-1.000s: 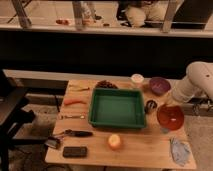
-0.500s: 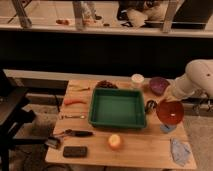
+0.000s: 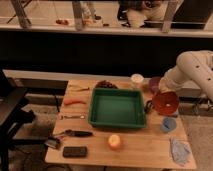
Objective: Stack bowls on top of each other
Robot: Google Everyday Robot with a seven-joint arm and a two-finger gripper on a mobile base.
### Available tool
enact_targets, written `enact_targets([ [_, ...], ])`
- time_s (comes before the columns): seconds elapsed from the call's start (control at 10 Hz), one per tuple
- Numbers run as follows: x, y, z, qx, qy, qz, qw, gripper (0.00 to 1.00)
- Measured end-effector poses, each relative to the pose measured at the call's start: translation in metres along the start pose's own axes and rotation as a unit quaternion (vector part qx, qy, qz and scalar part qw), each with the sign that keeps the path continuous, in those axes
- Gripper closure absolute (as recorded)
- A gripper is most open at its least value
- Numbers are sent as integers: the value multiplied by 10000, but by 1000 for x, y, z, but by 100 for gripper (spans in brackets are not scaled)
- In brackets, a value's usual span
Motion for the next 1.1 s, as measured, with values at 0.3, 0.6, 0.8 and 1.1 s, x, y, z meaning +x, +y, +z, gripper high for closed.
enact_targets([
  [0.3, 12, -15, 16, 48, 3, -58, 10000, 100],
  [0.6, 25, -29, 35, 131, 27, -148, 9998, 100],
  [0.8, 36, -37, 40, 237, 100, -246, 9994, 100],
  [1.1, 43, -58, 51, 366, 195, -429, 9982, 100],
])
